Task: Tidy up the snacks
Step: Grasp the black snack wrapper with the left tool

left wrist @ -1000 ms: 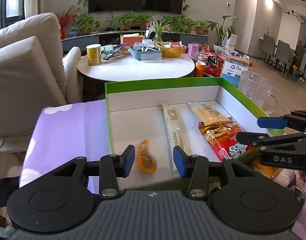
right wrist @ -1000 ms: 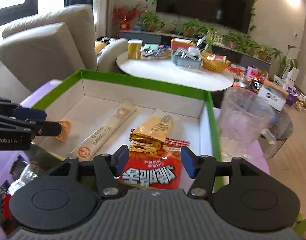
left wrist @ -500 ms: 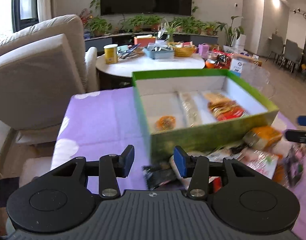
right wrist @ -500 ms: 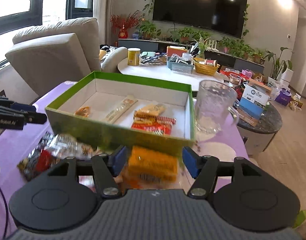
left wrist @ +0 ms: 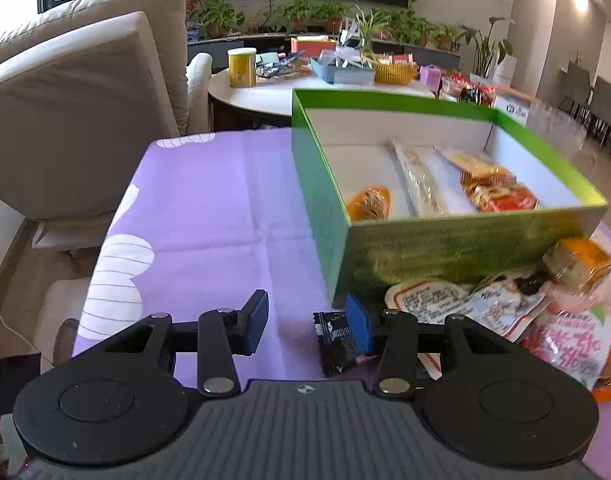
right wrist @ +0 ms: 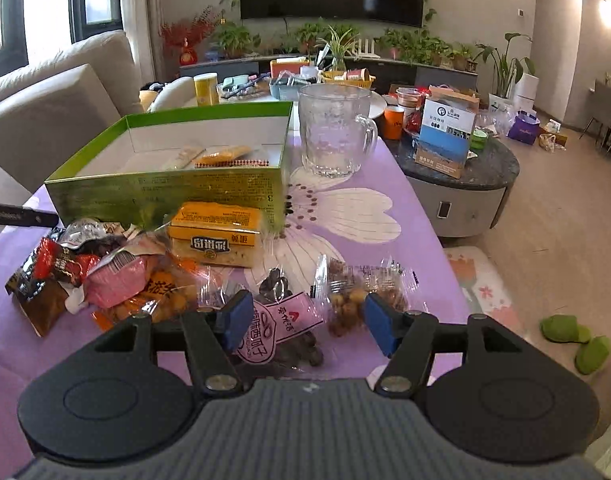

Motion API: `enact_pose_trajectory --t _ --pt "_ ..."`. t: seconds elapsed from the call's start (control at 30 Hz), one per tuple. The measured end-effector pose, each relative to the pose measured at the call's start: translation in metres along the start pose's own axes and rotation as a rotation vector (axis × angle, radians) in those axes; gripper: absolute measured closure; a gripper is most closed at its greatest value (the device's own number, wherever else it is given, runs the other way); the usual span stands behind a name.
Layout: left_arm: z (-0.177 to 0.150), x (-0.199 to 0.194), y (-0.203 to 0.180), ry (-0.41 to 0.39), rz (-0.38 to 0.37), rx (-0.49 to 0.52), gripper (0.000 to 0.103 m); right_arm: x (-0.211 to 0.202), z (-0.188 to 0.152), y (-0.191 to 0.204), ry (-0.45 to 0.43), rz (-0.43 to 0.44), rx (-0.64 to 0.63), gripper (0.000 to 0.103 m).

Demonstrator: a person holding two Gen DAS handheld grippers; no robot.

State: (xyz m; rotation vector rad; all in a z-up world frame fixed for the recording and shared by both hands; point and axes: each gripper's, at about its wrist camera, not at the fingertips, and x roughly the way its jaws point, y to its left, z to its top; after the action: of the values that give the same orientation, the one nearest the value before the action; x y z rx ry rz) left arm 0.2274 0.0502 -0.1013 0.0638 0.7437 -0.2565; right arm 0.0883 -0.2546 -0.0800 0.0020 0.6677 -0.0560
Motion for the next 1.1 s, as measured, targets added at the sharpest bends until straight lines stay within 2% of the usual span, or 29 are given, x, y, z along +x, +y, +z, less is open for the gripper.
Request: enact_pose_trajectory --t 0.1,0.23,0.33,0.43,0.5,0.63,0.73,0.9,0.97,1.1 --pt "-0.003 -0.002 -0.005 -0.008 -0.013 0.016 0.063 0.002 0.001 0.003 -0.013 0.048 0.008 0.034" --pt "-0.01 -0.007 -0.012 0.038 -0.093 0.046 0.064 0.006 -0.001 0.014 -0.012 0.144 -0.025 0.025" --pt "-0.023 -0.019 -0.02 0.039 -0.097 0.106 0.064 0.013 -0.008 0.022 -0.004 0.121 -0.087 0.025" --pt "-0.033 -0.033 -0.022 0.058 -0.117 0.122 0.067 0.022 -0.01 0.02 0.018 0.1 -0.09 0.025" --pt "-0.04 -0.043 -0.022 0.073 -0.146 0.127 0.067 0.027 -0.01 0.014 0.025 0.123 -0.076 0.023" --pt "-0.05 -0.057 -0.026 0.089 -0.14 0.166 0.067 0.029 -0.019 0.012 0.027 0.123 -0.044 0.023" --pt "-0.052 -0.063 -0.027 0.085 -0.144 0.185 0.067 0.028 -0.024 0.024 0.045 0.124 -0.098 0.023" --pt "-0.043 -0.057 -0.03 0.052 -0.117 0.227 0.066 0.015 -0.037 0.043 0.027 0.163 -0.187 0.024" --pt "-0.039 -0.051 -0.035 0.024 -0.118 0.286 0.066 0.009 -0.041 0.049 0.023 0.197 -0.205 0.024" --pt "-0.032 -0.034 -0.045 0.015 -0.141 0.413 0.066 0.005 -0.045 0.053 0.004 0.198 -0.199 0.023"
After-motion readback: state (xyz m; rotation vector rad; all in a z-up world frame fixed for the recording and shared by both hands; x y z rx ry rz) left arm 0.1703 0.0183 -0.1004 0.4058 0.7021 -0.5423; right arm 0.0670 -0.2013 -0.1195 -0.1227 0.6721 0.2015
